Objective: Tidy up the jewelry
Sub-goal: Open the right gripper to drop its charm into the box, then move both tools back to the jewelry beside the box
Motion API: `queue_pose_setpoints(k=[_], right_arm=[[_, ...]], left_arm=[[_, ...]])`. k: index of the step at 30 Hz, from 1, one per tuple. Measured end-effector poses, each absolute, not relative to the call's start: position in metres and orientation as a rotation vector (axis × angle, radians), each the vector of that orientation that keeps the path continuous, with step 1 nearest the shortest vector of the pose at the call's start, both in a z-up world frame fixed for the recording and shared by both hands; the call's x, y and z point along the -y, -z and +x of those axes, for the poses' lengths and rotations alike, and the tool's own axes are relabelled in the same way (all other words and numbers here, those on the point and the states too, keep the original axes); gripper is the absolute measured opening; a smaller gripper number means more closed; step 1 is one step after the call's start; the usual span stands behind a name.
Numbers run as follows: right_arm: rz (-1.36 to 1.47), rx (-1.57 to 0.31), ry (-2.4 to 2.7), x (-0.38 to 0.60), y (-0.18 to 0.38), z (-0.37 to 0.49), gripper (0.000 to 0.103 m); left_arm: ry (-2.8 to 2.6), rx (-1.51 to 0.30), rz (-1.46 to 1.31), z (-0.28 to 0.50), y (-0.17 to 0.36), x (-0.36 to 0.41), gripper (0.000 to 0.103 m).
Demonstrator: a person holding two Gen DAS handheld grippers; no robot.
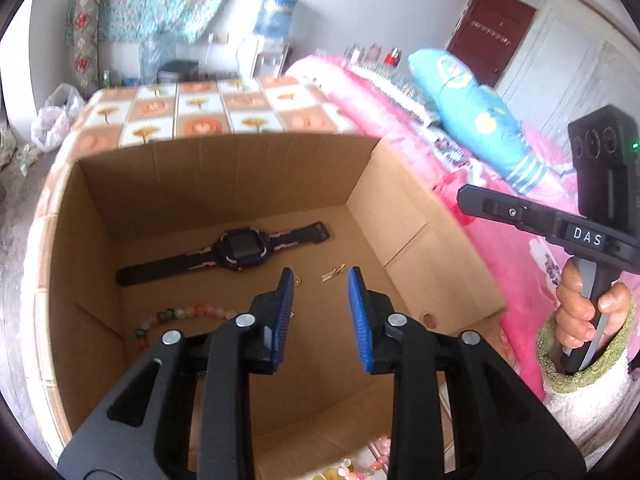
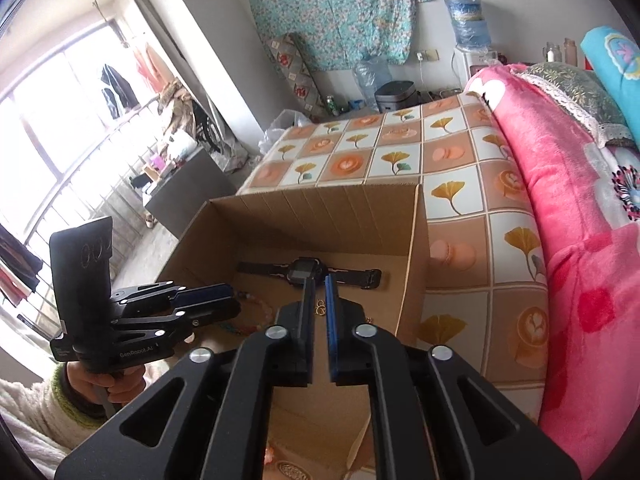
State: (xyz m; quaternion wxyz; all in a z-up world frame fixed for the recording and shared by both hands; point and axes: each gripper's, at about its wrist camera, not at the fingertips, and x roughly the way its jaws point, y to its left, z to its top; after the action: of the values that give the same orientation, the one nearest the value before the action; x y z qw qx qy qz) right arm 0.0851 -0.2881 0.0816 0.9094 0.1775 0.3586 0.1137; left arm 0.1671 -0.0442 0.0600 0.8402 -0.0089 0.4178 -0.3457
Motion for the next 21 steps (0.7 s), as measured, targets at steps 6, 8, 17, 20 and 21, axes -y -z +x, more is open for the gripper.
queue_pose_setpoints(k=[6,8,17,20,21], right_arm=[[0.387,-0.657,-0.201,0.291,-0.089,0.022,0.032],[0.393,-0.658,-0.175,0.292,-0.084,0.003,0.032],[0.477,-0.84,-0.058,0.28,-0.016,-0.045,0.032],[0.451,-0.955,-0.018,0.261,0.017,-0.04,0.032],[0.448,-0.98,-0.021,0.256,0.025,-0.039,0.032]], left_arm=[[0.777,-0.725,-0.05,0.112,-0.083,0.011,0.038],[0.792,-0.69,-0.046,0.094,-0.086,0.002,0.038],[0.792,-0.766,0.084,0.028,-0.044,0.003,0.04],[0.708,-0.84,0.208,0.024,-0.006,0.024,0.04],[0.679,-0.853,0.252,0.024,0.005,0.031,0.04]])
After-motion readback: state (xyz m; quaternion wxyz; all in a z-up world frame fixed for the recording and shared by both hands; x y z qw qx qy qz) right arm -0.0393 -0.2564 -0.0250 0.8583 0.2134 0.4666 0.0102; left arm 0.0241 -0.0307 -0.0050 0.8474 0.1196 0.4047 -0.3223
